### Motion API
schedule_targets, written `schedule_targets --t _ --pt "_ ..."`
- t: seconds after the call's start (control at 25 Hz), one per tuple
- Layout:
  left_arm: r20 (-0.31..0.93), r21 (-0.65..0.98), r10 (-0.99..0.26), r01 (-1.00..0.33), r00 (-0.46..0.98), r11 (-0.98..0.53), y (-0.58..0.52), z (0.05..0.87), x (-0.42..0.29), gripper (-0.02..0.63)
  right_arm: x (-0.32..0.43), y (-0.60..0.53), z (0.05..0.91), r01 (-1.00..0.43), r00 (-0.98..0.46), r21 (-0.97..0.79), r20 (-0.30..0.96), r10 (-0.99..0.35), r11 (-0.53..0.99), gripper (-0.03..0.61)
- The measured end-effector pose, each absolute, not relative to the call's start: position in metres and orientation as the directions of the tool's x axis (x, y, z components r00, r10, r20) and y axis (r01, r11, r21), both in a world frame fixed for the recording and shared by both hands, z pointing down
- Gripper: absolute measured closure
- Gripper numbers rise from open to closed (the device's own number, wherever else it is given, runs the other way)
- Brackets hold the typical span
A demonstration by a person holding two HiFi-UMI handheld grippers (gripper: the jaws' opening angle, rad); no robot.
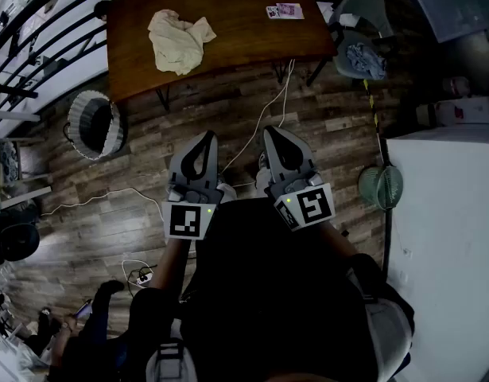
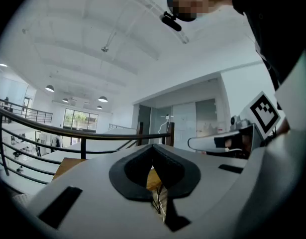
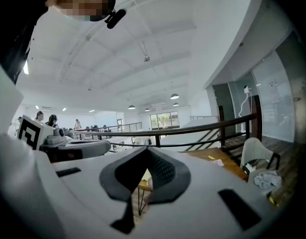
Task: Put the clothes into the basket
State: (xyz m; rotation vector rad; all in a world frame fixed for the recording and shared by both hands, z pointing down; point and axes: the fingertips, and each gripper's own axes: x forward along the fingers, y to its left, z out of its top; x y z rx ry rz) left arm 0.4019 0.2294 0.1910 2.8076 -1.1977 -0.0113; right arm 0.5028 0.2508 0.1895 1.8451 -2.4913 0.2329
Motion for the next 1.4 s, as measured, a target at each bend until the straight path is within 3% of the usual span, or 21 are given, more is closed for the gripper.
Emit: schedule_targets --t 0.44,1.0,1.4 --pt "-0.018 0.085 -0.768 -0.764 0.64 -0.639 0.256 0.174 0.372 0.6 0.456 0.26 0.166 -0.929 -0.365 -0.064 0.018 -0.931 0.363 0.569" --pt "-0.005 0.095 -0.866 -0.862 0.5 -0.498 0.231 0.176 0.407 0.6 0.491 0.225 0.171 -0.858 -0.509 -0.093 0.023 -0.86 0.505 0.569" --pt "-0.034 0.065 -0.872 -0.87 0.488 -0.489 0.205 0.168 0.429 0.6 0.514 0.2 0.171 -0.863 -0.499 -0.107 0.025 -0.866 0.494 0.569"
